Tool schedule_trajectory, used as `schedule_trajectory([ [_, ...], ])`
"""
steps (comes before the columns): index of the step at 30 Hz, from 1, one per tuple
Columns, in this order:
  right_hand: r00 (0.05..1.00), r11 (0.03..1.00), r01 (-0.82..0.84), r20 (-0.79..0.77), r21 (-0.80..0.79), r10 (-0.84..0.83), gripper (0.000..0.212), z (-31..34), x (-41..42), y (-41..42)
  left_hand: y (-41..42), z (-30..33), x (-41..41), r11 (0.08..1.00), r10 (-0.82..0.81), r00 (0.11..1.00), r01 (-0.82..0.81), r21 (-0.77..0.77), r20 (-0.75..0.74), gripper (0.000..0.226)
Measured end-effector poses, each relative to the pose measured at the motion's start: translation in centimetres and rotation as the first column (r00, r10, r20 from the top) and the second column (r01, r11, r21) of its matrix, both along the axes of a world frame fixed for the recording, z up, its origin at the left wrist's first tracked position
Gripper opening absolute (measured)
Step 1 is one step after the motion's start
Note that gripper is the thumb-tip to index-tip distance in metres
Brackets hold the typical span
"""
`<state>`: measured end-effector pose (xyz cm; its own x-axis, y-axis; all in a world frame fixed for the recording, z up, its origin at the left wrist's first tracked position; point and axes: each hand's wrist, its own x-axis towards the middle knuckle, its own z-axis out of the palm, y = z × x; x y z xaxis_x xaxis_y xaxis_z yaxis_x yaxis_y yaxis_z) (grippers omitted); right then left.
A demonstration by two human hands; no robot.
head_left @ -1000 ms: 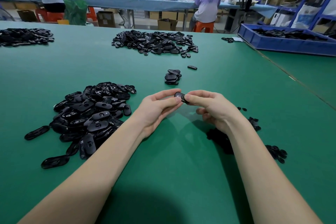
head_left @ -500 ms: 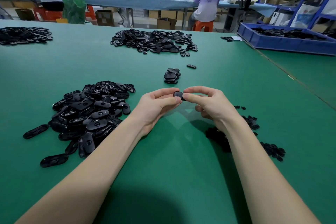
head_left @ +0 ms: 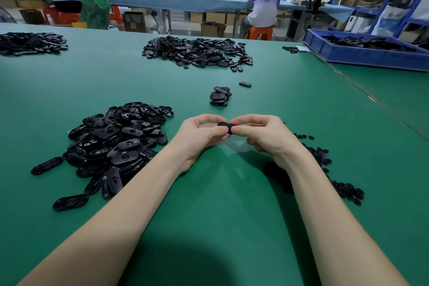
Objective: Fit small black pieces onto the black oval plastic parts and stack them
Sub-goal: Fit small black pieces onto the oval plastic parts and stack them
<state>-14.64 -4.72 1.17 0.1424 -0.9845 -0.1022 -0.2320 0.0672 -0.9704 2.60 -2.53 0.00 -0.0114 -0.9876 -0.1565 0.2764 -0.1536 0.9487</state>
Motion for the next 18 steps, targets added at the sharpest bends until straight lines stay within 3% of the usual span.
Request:
schedule_trajectory([
  [4, 0.998, 0.998, 0.054, -0.031, -0.027, -0.055, 0.007, -0.3, 0.4, -0.1, 0.0, -0.1, -0.1, 0.999, 0.023, 0.997, -0.021, -0.031, 0.077, 0.015],
  [18, 0.998, 0.988, 0.061, 0.028, -0.139, -0.058, 0.015, -1.3, 1.8, 0.2, -0.1, -0.3, 0.0, 0.999, 0.045, 0.994, -0.043, -0.020, 0.100, 0.017],
])
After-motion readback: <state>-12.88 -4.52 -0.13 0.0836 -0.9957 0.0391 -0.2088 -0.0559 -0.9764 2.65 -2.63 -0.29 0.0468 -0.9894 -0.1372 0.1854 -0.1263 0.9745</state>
